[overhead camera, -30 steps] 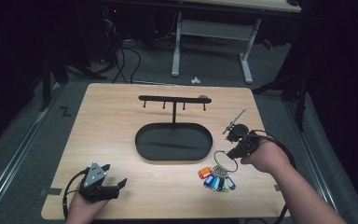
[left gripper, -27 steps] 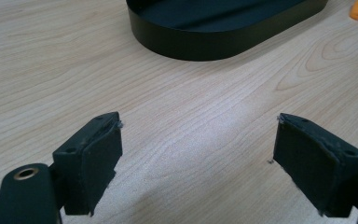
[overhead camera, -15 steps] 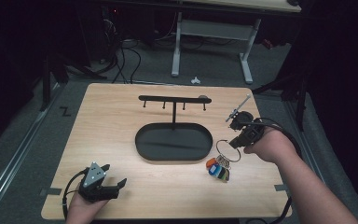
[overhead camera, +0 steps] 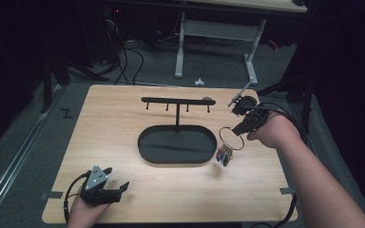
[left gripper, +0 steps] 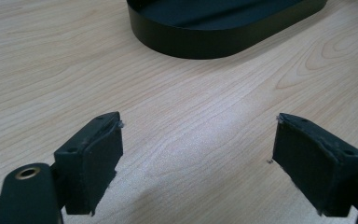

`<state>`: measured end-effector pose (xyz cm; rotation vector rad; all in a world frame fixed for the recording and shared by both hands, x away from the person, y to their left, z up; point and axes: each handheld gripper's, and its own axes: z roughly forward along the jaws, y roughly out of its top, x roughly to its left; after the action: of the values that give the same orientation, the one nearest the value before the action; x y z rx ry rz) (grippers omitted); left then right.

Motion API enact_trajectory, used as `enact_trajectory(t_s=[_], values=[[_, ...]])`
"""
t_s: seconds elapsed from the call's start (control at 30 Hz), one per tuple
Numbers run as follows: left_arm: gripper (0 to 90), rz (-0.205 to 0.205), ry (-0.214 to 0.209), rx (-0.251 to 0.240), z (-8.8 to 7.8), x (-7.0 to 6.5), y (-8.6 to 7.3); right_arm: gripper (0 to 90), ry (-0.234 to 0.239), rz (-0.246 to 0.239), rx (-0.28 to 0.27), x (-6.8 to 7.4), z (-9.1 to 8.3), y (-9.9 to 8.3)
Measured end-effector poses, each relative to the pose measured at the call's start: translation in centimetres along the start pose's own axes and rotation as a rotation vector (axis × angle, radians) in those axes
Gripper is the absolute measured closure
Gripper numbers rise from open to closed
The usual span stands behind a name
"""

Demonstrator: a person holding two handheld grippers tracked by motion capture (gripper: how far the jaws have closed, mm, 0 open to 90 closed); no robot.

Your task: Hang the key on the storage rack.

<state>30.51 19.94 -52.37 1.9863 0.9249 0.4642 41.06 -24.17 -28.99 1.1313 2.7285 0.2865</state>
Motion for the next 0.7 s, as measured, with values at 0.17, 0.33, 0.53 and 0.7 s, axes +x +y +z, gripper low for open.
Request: enact_trajectory(t_s=[0.17, 0.33, 0.53, 0.7], values=[[16.7, -0.003, 0.002, -0.002, -0.1, 0.0, -0.1, 87.5, 0.012, -0.011, -0.015, 0.1, -0.2, 1.1], [16.7, 0.001, 0.001, 0.001, -0.1, 0.0, 0.0, 87.5, 0.006, -0.021, -0.033, 0.3, -1.0, 2.7], [16.7, -0.003, 0.001, -0.003, -0.1, 0.1, -0.1, 87.5, 0.003, -0.036, -0.028, 0.4, -0.9, 3.8], [16.7, -0.004, 0.002, -0.004, -0.1, 0.1, -0.1, 87.5, 0.007, -0.045, -0.028, 0.4, -0.7, 4.3]])
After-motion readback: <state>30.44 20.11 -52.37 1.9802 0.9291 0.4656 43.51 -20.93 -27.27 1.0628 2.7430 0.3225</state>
